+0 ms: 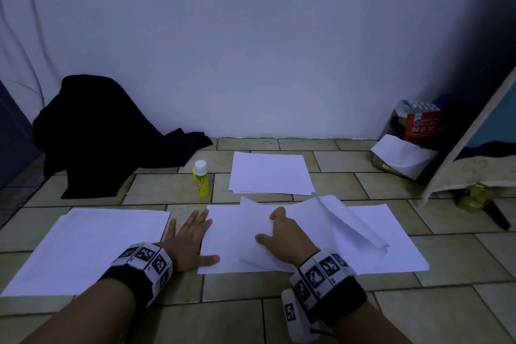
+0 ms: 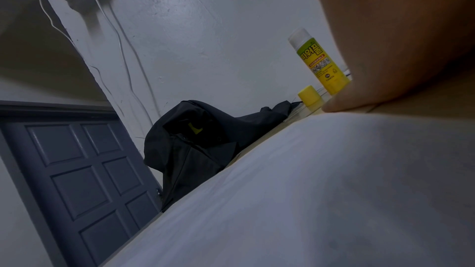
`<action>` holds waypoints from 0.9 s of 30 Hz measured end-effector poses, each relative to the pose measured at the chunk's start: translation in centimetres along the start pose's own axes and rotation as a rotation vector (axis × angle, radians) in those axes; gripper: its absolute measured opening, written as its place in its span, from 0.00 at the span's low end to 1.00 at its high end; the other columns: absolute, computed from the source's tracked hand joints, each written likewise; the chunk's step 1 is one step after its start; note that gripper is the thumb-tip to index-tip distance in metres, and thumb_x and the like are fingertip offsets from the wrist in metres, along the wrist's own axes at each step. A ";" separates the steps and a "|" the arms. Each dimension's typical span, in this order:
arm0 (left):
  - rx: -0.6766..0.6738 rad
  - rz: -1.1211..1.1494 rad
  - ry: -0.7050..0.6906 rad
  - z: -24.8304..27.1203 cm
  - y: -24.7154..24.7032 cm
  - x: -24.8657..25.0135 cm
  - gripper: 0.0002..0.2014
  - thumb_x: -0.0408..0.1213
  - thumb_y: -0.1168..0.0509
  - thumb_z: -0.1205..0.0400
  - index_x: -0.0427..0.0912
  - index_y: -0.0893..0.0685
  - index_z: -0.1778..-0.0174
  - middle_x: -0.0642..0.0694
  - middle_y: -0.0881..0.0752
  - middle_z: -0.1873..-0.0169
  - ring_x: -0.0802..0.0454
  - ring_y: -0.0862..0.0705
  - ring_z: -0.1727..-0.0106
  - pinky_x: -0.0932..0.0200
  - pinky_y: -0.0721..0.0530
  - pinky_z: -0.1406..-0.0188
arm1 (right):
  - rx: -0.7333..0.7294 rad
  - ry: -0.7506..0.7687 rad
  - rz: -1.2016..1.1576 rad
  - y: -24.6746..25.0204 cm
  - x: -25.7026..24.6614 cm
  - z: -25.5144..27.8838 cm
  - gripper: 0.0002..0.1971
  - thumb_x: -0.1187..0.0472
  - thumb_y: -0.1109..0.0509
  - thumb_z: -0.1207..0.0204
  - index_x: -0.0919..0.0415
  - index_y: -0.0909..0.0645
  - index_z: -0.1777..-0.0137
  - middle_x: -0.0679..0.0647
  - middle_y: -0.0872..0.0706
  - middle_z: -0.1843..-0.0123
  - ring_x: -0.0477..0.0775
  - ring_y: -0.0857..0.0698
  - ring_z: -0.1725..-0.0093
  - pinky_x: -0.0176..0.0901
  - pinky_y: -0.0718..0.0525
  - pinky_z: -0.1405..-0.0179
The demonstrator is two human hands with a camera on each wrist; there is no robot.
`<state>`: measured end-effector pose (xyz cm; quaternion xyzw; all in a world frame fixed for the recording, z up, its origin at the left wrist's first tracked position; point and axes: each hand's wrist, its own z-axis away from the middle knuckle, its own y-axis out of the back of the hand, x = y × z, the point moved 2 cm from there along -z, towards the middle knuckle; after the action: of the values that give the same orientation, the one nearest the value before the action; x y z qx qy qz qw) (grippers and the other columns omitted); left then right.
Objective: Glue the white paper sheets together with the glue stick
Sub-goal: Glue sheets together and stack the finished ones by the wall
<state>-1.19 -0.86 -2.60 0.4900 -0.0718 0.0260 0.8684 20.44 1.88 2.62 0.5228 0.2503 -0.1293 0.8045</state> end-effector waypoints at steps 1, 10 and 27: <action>-0.002 -0.001 0.000 0.0 0.0 0.0 0.46 0.64 0.44 0.18 0.45 0.63 0.15 0.51 0.72 0.18 0.53 0.71 0.17 0.40 0.70 0.21 | -0.008 0.001 0.014 -0.4 -0.2 -0.1 0.27 0.51 0.33 0.21 0.63 0.39 0.29 0.62 0.22 0.33 0.60 0.22 0.35 0.45 0.23 0.42; -0.009 0.138 0.027 0.0 0.4 0.3 0.40 0.66 0.54 0.17 0.47 0.58 0.15 0.55 0.69 0.17 0.58 0.69 0.17 0.43 0.70 0.20 | -0.080 0.038 0.118 -0.4 0.2 0.1 0.31 0.47 0.34 0.20 0.59 0.39 0.23 0.59 0.24 0.29 0.59 0.26 0.29 0.47 0.26 0.34; 0.017 0.134 0.008 0.1 0.6 0.2 0.48 0.60 0.36 0.20 0.44 0.57 0.15 0.52 0.67 0.17 0.54 0.67 0.16 0.40 0.68 0.19 | 0.334 0.341 0.060 7.0 3.0 3.6 0.13 0.65 0.28 0.29 0.52 0.22 0.47 0.50 0.20 0.35 0.52 0.26 0.32 0.34 0.35 0.42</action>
<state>-1.05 -0.62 -2.05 0.4911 -0.1008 0.0868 0.8609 27.22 1.67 7.58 0.6703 0.3420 -0.0547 0.6564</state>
